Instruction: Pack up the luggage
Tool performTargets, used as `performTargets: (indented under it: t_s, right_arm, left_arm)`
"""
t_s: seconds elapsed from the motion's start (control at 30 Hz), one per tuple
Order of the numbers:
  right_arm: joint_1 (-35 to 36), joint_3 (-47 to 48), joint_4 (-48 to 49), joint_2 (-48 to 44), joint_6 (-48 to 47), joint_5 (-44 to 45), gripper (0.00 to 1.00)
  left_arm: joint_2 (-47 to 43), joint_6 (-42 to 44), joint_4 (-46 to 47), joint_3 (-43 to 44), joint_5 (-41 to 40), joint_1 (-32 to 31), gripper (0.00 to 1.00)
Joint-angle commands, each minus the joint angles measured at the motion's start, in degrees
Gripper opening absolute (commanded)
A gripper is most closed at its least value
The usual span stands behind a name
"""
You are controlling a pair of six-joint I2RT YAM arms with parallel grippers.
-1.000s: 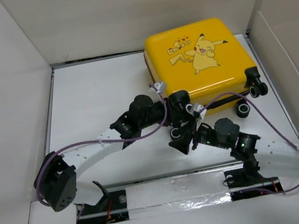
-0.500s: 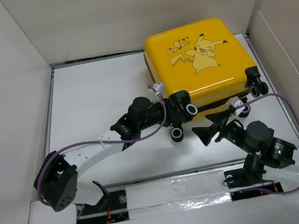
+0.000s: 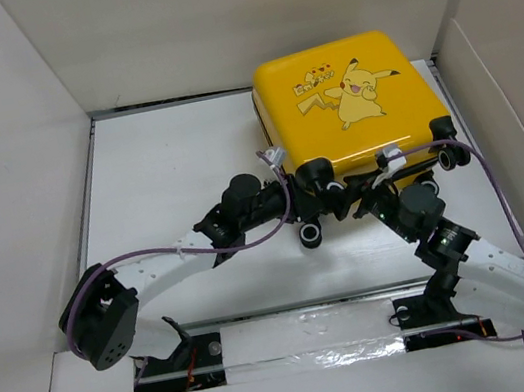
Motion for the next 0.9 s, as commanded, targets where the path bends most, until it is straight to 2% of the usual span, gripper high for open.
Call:
performTargets:
  t_s: [0.0, 0.13, 0.27, 0.37, 0.53, 0.73, 0.87]
  right_arm:
    - [-2.88, -1.32, 10.92, 1.13, 3.15, -4.62, 0.79]
    - [-4.9, -1.95, 13.48, 2.89, 4.65, -8.93, 0.76]
    - [-4.91, -1.15, 11.37, 4.74, 4.65, -13.33, 0.8]
    - [-4.91, -3.52, 14.16, 3.78, 4.74, -16.14, 0.82]
    - [-4.91, -6.25, 15.41, 1.58, 7.72, -14.57, 0.83]
    - [-4.91, -7.21, 10.83, -1.49, 8.69, -11.66, 0.86]
    - [-4.91, -7.75, 14.53, 0.08, 8.34, -10.78, 0.8]
  left_arm:
    - [-3.68, 0.07, 13.41, 0.28, 1.62, 0.41, 0.0]
    - [-3.68, -0.98, 15.53, -1.04, 2.94, 0.93, 0.0]
    - [-3.94, -1.24, 15.97, -1.57, 3.12, 0.93, 0.0]
    - [-4.21, -1.42, 16.58, -2.09, 2.77, 0.93, 0.0]
    - [-4.38, -2.47, 19.31, -3.32, 2.59, 0.93, 0.0]
    - [-4.29, -3.97, 22.04, -4.47, 2.94, 0.93, 0.0]
    - [-3.59, -4.41, 22.74, -4.56, 3.82, 0.93, 0.0]
